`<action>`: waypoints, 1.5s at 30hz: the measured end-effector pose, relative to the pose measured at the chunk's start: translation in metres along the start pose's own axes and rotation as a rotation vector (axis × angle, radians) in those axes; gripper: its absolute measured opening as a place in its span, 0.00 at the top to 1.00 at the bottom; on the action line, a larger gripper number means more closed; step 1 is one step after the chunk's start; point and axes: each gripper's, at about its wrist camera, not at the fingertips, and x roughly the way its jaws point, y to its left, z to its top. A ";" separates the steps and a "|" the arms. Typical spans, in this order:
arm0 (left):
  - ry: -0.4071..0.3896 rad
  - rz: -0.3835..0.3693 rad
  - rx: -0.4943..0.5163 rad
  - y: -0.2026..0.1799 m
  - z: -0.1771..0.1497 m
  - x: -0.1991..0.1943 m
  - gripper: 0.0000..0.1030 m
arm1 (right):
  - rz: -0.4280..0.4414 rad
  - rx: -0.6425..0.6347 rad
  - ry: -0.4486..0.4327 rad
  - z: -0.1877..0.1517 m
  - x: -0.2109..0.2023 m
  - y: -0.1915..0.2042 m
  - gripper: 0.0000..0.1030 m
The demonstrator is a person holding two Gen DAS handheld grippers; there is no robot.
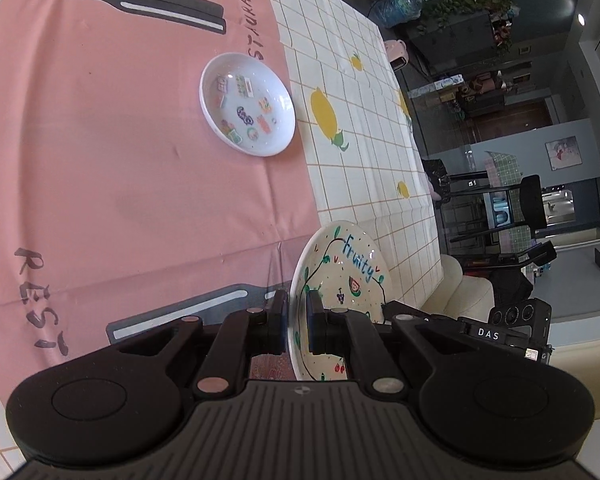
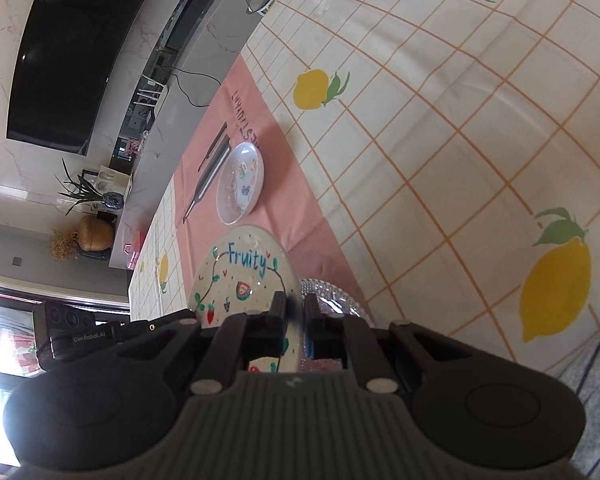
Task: Organize plates and bowls
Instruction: 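Lift and carry the Fruity plate with both grippers toward the bowls, then lower the Fruity plate onto the table with both grippers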
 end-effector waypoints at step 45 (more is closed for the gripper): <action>0.124 0.326 0.212 -0.050 -0.030 0.041 0.82 | -0.278 -0.251 0.032 -0.035 0.000 0.012 0.83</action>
